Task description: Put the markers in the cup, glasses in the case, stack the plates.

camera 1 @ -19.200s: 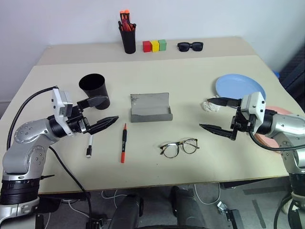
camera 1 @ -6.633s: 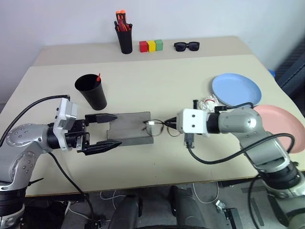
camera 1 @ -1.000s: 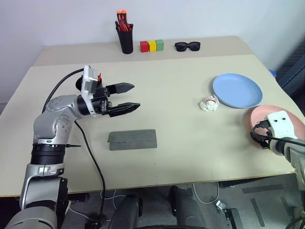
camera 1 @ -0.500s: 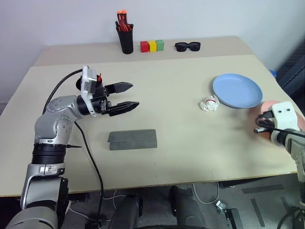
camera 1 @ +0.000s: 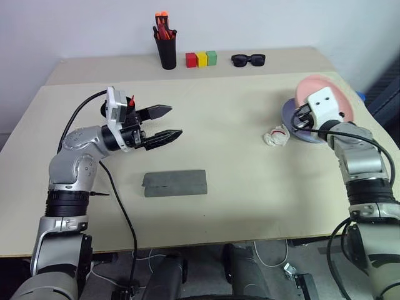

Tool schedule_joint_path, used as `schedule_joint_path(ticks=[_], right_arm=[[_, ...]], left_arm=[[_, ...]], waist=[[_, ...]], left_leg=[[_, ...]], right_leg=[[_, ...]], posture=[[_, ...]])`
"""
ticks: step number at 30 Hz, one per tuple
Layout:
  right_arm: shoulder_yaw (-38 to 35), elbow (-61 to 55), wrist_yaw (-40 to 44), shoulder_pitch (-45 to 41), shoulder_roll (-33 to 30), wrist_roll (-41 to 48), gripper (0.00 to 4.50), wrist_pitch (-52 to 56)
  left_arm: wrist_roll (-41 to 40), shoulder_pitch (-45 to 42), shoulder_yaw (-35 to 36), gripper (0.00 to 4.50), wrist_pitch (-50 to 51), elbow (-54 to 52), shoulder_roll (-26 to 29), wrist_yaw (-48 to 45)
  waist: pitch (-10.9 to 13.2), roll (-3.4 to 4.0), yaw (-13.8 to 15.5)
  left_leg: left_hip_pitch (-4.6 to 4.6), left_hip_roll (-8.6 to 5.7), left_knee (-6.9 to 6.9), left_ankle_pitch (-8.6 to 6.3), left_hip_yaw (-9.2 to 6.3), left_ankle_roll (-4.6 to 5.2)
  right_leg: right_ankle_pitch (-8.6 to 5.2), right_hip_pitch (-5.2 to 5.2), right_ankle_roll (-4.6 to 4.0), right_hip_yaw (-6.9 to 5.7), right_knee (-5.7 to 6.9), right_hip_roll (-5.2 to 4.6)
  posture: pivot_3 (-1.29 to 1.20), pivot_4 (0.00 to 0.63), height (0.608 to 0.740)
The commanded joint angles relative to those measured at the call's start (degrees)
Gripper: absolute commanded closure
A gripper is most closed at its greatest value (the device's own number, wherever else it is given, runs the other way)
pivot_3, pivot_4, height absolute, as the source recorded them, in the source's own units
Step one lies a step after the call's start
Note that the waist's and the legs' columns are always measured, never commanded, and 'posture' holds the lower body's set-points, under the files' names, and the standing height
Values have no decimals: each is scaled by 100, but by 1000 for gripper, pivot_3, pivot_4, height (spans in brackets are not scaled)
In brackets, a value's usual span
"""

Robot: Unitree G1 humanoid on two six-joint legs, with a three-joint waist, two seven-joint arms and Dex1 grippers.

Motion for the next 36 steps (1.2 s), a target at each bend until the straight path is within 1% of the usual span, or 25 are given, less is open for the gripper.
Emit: schedule_joint_path(ticks=[1, 2, 4, 6, 7, 8, 10, 13, 15, 18, 21, 23, 27, 34, 36], right_arm=[[-120, 50, 57, -258, -32, -3, 3109, -222], [-143, 24, 60, -264, -6, 27, 2547, -201], [-125, -42, 6, -268, -7, -30, 1662, -233], [-148, -67, -67, -317, -15, -54, 643, -231], [-145, -83, -97, -339, -30, -77, 224, -217], [-138, -93, -113, -352, -43, -95, 31, -205], [-401, -369, -92, -438, 79, 260, 31, 121], [-933, -1115, 131, -424, 372, 1144, 31, 895], [-947, -1560, 311, -228, 394, 1344, 31, 1216], [-701, -2167, 503, 222, 393, 1383, 31, 1447], [-297, -2468, 623, 639, 323, 1113, 31, 1429], [-109, -2466, 551, 772, 307, 896, 31, 1322], [182, -2194, 453, 889, 300, 488, 31, 1019], [389, -1437, 459, 823, 408, 147, 31, 614], [506, -1184, 448, 779, 399, -17, 553, 462]], left_arm=[[-93, 26, 215, 0, 66, -351, 135, 123], [-99, 52, 230, 0, 82, -387, 165, 149], [-124, 83, 252, 0, 130, -431, 198, 177], [-124, 82, 246, 0, 131, -423, 199, 194], [-124, 78, 245, 0, 134, -416, 200, 198], [-125, 75, 246, 0, 138, -413, 200, 200], [-124, 49, 247, 0, 147, -400, 202, 193], [-128, 19, 257, 0, 166, -369, 215, 162], [-128, 14, 263, 0, 179, -372, 219, 146], [-131, 7, 260, 0, 206, -394, 204, 137], [-137, 5, 239, 0, 230, -448, 179, 148], [-145, 6, 238, 0, 252, -480, 174, 166], [-129, 37, 241, 0, 274, -556, 193, 207], [-146, 111, 293, 0, 362, -687, 251, 277], [-153, 136, 305, 0, 385, -731, 267, 300]], waist=[[0, 0, -7], [0, 0, -11], [0, 0, -22], [0, 0, -32], [0, 0, -38], [0, 0, -41], [0, 1, -40], [0, 1, -41], [0, 1, -29], [-1, -2, 9], [-2, -2, 6], [-1, -1, -9], [0, 0, -45], [0, 0, -22], [0, 0, -23]], left_leg=[[0, 0, 0, 0, 0, 0], [1, 0, 0, 0, 0, 0], [4, 1, 0, 0, 0, 0], [6, 1, 0, 0, 1, 0], [6, 1, 0, 0, 1, 0], [6, 1, 0, 0, 1, 0], [6, 1, 0, 0, 1, 0], [6, 1, -1, 0, 0, 0], [5, 2, -1, 0, -1, 0], [4, 1, -1, 0, -2, 1], [4, -2, 1, -1, -5, 1], [5, -2, 2, -1, -4, 1], [7, 0, 2, 0, -1, 1], [7, 0, 2, 0, 0, 0], [6, 0, 2, 0, 0, 0]], right_leg=[[0, -1, 0, 0, 0, 0], [0, -1, 0, 0, 2, 0], [0, -1, 0, 0, 5, 0], [0, 0, 0, 0, 7, 0], [0, -1, 0, 0, 7, 0], [0, -1, 0, 0, 7, 0], [0, -1, 0, 0, 7, 0], [0, -2, 0, 0, 8, 0], [0, -2, -1, 0, 8, 0], [0, 0, 0, -1, 7, 0], [0, 4, 0, -2, 6, 0], [0, 3, 0, -1, 8, 0], [0, -2, 0, -1, 13, 0], [0, -1, 0, -1, 12, 0], [0, -1, 0, -1, 11, 0]], posture=[[0, 150, 740], [0, 150, 740], [0, 150, 740], [0, 150, 740], [0, 150, 740], [0, 150, 740], [0, 150, 740], [0, 150, 740], [0, 150, 740], [0, 150, 740], [0, 150, 740], [0, 150, 740], [0, 150, 740], [0, 150, 740], [0, 150, 740]])
